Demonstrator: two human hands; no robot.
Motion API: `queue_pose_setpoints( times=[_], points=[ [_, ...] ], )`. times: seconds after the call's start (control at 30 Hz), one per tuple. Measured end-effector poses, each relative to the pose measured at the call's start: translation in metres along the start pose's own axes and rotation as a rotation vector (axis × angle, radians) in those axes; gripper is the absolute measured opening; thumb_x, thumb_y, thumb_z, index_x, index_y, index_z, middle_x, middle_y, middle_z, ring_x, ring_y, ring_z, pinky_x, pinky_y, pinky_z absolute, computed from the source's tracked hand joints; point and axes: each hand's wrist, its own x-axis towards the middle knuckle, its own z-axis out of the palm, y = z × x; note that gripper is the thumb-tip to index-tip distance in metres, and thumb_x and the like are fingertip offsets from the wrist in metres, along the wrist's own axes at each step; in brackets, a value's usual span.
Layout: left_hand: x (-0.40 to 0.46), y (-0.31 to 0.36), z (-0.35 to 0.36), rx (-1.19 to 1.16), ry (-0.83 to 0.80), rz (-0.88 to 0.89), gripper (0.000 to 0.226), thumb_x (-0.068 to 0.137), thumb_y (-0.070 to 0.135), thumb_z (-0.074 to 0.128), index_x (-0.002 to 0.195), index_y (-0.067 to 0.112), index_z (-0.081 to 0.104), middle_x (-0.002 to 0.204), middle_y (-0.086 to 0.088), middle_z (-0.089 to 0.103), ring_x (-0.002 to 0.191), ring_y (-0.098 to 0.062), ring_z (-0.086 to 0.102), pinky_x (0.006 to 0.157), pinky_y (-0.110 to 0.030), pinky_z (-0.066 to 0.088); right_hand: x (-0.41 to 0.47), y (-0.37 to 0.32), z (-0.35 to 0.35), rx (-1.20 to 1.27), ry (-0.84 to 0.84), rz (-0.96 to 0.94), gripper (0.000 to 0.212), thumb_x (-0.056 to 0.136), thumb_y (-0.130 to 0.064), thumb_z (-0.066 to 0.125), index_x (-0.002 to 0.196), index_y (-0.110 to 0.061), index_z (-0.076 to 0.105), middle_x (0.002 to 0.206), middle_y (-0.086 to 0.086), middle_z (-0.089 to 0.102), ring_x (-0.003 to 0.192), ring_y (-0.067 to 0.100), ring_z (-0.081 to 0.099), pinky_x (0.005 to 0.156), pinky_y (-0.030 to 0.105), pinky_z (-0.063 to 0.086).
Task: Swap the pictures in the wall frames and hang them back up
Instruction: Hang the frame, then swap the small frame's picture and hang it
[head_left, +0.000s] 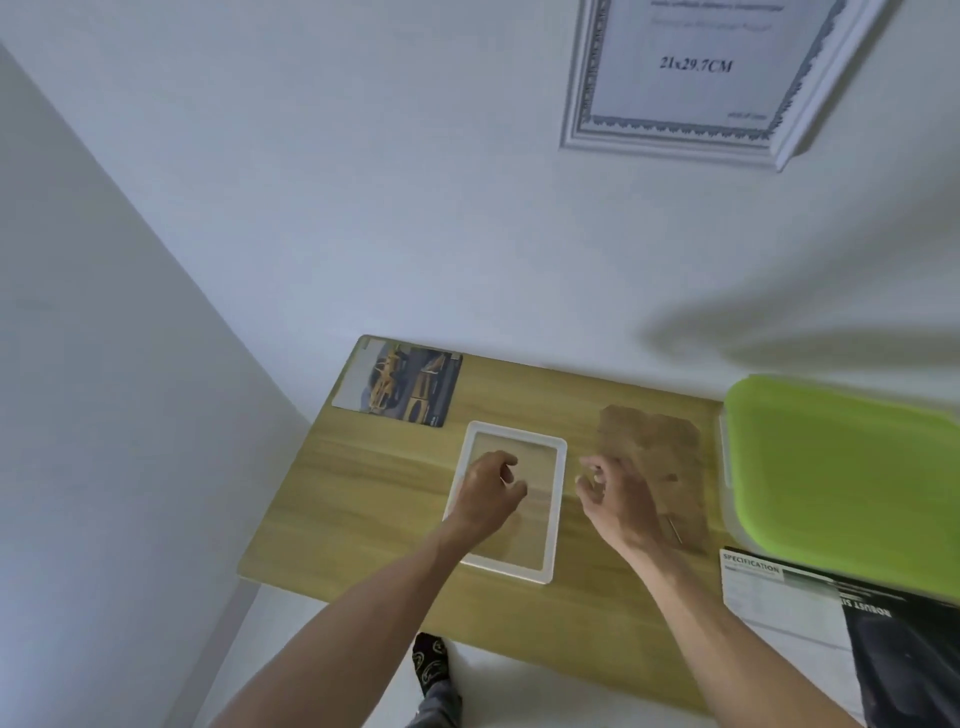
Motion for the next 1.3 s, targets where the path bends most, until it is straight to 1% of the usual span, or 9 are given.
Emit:
queue_pose_setpoints(
  times=[0.23, 0.53, 0.63, 0.73, 0.93, 1.03, 1.13, 1.2, 1.3],
  points=[
    [0.044, -0.054, -0.078, 0.097, 0.014, -0.058, 0.037, 0.084, 0.022, 0.068, 0.119, 0.01, 0.062, 0.097, 0.0, 0.06, 0.088, -0.019, 0.059, 0.08, -0.037, 0.053, 0.047, -0.071, 0.049, -0.063, -0.105, -0.028, 0.032, 0.096, -0.029, 0.06, 0.127, -0.019, 0.06, 0.126, -0.001, 0.054, 0.111, 0.015, 0.058, 0.092, 0.025, 0.048],
    [0.096, -0.107, -0.145, 0.41, -0.004, -0.025, 0.042, 0.088, 0.023, 0.064, 0.128, 0.01, 0.055, 0.146, -0.007, 0.041, 0.129, -0.026, 0.047, 0.096, -0.039, 0.047, 0.096, -0.132, 0.097, -0.209, -0.314, -0.08, 0.042, 0.099, -0.028, 0.057, 0.139, -0.018, 0.051, 0.146, -0.002, 0.045, 0.126, 0.016, 0.051, 0.103, 0.029, 0.042],
    [0.114, -0.119, -0.158, 0.466, -0.014, 0.019, 0.047, 0.089, 0.024, 0.064, 0.132, 0.01, 0.051, 0.145, -0.005, 0.042, 0.127, -0.026, 0.044, 0.102, -0.039, 0.041, 0.115, -0.144, 0.108, -0.247, -0.364, -0.094, 0.046, 0.099, -0.032, 0.056, 0.142, -0.018, 0.048, 0.151, -0.002, 0.04, 0.123, 0.017, 0.056, 0.106, 0.031, 0.042],
    [0.128, -0.128, -0.165, 0.487, -0.038, 0.092, 0.033, 0.088, 0.025, 0.063, 0.118, 0.013, 0.056, 0.142, -0.002, 0.044, 0.124, -0.025, 0.044, 0.102, -0.035, 0.037, 0.134, -0.154, 0.122, -0.296, -0.386, -0.104, 0.048, 0.099, -0.032, 0.056, 0.144, -0.019, 0.046, 0.154, -0.001, 0.037, 0.132, 0.019, 0.049, 0.11, 0.034, 0.039],
    [0.142, -0.157, -0.169, 0.547, -0.106, 0.197, 0.061, 0.09, 0.035, 0.062, 0.144, 0.013, 0.043, 0.157, 0.0, 0.031, 0.143, -0.022, 0.027, 0.116, -0.034, 0.019, 0.161, -0.167, 0.152, -0.336, -0.455, -0.155, 0.053, 0.099, -0.038, 0.055, 0.147, -0.021, 0.043, 0.159, -0.003, 0.033, 0.144, 0.018, 0.035, 0.114, 0.036, 0.036],
    [0.145, -0.165, -0.166, 0.546, -0.1, 0.23, 0.058, 0.087, 0.036, 0.067, 0.139, 0.014, 0.051, 0.149, 0.001, 0.044, 0.137, -0.023, 0.038, 0.112, -0.035, 0.027, 0.166, -0.17, 0.166, -0.35, -0.514, -0.185, 0.06, 0.097, -0.041, 0.058, 0.15, -0.019, 0.039, 0.161, -0.004, 0.029, 0.145, 0.018, 0.032, 0.113, 0.035, 0.036],
    [0.144, -0.174, -0.161, 0.625, -0.081, 0.301, 0.043, 0.079, 0.031, 0.075, 0.118, 0.017, 0.065, 0.125, 0.003, 0.064, 0.109, -0.023, 0.06, 0.092, -0.035, 0.046, 0.164, -0.169, 0.175, -0.374, -0.489, -0.207, 0.067, 0.094, -0.04, 0.063, 0.151, -0.018, 0.038, 0.161, -0.004, 0.028, 0.143, 0.018, 0.035, 0.109, 0.032, 0.039],
    [0.142, -0.178, -0.159, 0.645, -0.046, 0.329, 0.037, 0.073, 0.027, 0.081, 0.106, 0.019, 0.069, 0.113, 0.006, 0.068, 0.095, -0.02, 0.063, 0.082, -0.032, 0.048, 0.163, -0.167, 0.177, -0.382, -0.477, -0.211, 0.068, 0.093, -0.038, 0.066, 0.151, -0.017, 0.038, 0.162, -0.003, 0.027, 0.144, 0.018, 0.035, 0.109, 0.032, 0.038],
    [0.141, -0.175, -0.161, 0.621, -0.006, 0.328, 0.036, 0.066, 0.03, 0.085, 0.099, 0.022, 0.072, 0.108, 0.01, 0.071, 0.093, -0.017, 0.066, 0.083, -0.029, 0.048, 0.161, -0.166, 0.176, -0.394, -0.489, -0.216, 0.064, 0.092, -0.034, 0.067, 0.149, -0.018, 0.042, 0.162, -0.001, 0.028, 0.143, 0.021, 0.037, 0.108, 0.035, 0.04]
  ],
)
